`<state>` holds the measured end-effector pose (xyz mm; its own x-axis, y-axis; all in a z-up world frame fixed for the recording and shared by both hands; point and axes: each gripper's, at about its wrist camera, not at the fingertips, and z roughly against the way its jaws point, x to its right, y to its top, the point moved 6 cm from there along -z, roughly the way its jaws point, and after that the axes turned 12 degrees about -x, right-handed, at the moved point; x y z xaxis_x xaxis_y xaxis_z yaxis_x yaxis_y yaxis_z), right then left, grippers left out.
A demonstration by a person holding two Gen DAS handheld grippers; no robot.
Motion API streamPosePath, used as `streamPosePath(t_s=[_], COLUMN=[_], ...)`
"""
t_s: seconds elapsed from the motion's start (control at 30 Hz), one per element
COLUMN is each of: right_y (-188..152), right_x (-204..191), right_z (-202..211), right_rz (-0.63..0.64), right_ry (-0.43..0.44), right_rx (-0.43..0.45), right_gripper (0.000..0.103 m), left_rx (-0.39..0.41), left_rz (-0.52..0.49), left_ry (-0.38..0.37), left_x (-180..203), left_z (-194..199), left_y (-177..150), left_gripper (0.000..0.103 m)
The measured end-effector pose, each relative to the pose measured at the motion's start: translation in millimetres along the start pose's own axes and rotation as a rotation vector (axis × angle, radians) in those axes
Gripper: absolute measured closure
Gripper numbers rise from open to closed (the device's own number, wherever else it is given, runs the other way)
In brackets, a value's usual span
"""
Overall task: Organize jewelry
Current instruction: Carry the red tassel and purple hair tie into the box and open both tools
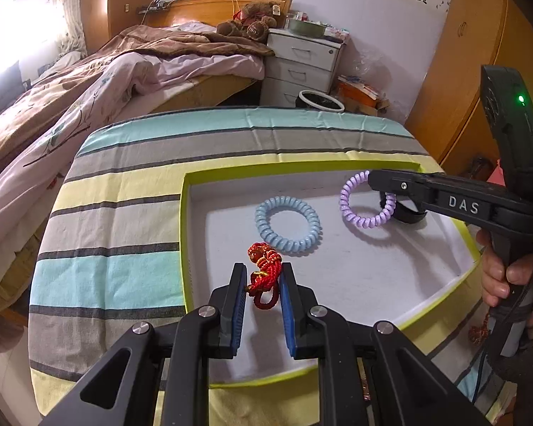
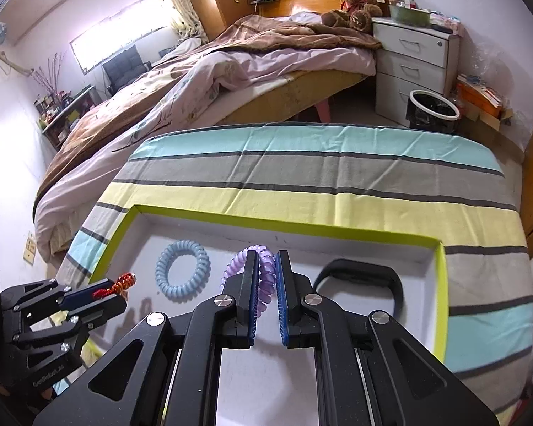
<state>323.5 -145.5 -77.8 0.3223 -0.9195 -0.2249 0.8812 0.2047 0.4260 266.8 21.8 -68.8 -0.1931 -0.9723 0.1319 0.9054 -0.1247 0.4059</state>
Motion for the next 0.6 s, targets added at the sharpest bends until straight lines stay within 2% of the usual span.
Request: streamPosePath(t_s=[0.3, 0.4, 0.5, 0.6], right_y=[3.0, 3.8, 4.7, 4.3], right_x=[0.7, 3.0, 4.2, 5.9], right_z=[-18.4, -21.0, -22.0, -23.5], right_rz=[0.028, 0.015, 0.018, 0.016], right_ry=[-0.041, -0.036, -0.035, -0.032], right_rx=[-0.046, -0.05, -0.053, -0.06], right_gripper=[0.093, 0.093, 0.093, 0.093], left_rx=[-0.019, -0.024, -0.019, -0.02], left_rz=[0.013, 0.01, 0.011, 0.008], left_ry=[0.005, 0.007, 0.003, 0.005], left_x=[-2.6, -1.7, -0.7, -0.1], left_z=[-10.0, -11.8, -10.4, -10.5], left_y=[1.0, 0.4, 0.9, 0.9], left_gripper=[0.085, 0.082, 0.074, 0.073])
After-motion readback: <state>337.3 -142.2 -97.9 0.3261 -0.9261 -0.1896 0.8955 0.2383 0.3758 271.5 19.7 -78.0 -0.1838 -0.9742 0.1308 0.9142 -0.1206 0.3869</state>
